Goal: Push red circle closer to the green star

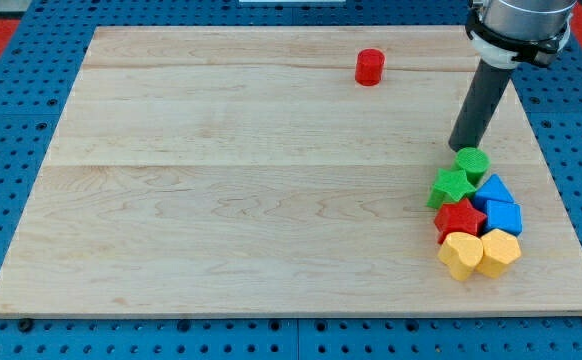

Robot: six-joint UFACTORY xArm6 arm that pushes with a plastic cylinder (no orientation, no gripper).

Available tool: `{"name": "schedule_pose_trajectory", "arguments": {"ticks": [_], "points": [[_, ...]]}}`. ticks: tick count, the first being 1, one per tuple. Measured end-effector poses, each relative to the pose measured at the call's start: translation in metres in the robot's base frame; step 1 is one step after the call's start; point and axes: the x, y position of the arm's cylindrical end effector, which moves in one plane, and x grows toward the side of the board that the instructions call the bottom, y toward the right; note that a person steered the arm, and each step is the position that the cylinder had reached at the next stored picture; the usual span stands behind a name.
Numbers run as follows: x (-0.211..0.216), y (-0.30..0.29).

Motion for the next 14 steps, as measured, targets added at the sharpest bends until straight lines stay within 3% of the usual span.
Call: {"name": "schedule_pose_trajectory", "arguments": {"ticks": [3, 5, 6, 7, 10, 14], "points": [[0.007, 0.000], [-0.118, -0.001], [-0.166, -0.035], [-0.169, -0.084], [-0.160, -0.138], [-0.088, -0.103]]}}
